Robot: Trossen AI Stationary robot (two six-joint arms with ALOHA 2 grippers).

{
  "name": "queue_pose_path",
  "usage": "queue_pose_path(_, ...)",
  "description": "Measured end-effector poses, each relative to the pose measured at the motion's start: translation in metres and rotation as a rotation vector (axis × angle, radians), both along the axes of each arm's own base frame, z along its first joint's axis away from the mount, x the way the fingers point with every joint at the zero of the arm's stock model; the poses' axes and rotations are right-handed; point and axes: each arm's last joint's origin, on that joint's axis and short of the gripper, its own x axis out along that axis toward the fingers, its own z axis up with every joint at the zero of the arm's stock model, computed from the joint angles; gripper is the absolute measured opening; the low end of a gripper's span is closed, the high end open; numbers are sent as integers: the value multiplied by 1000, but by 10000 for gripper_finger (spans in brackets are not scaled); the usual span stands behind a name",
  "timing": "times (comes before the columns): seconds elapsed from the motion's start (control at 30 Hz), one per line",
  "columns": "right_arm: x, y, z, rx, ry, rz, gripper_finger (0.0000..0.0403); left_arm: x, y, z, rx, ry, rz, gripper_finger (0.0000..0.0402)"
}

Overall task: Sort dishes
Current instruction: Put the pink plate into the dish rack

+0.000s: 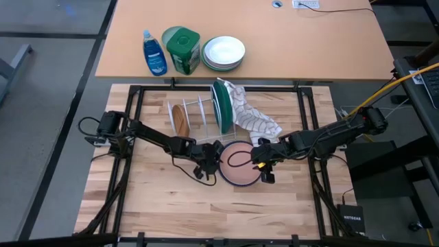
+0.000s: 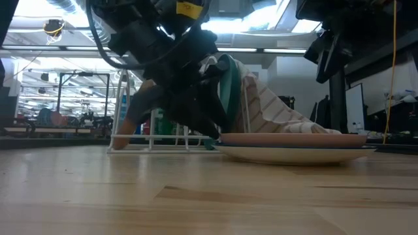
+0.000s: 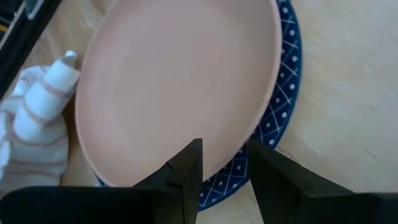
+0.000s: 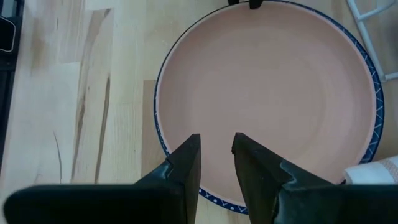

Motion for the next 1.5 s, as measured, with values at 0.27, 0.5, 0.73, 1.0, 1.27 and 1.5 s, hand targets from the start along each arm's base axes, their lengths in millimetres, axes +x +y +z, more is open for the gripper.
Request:
queue_pose_path(0.27, 0, 0, 0, -7, -4, -5, 99, 3, 0, -10, 60, 5, -39, 117)
queue_pose_path(0.5, 0, 0, 0, -14, -7, -10, 99, 4, 0, -11, 109, 5, -82, 117)
queue_pose_path(0.73, 0, -1, 0, -14, -7, -10, 99, 4, -2, -11, 178, 6, -165, 111)
queue_pose_path(1.0, 0, 0, 0, -14, -7, -10, 99, 2, -10, -12, 202, 11, -225, 32)
queue_pose_path(1.27, 0, -1, 0, -15, -6, -10, 99, 0, -20, -12, 174, 5, -228, 6)
queue_pose_path(1.5, 0, 0, 0, -15, -7, -10, 99, 1, -26, -10, 65, -23, -134, 2)
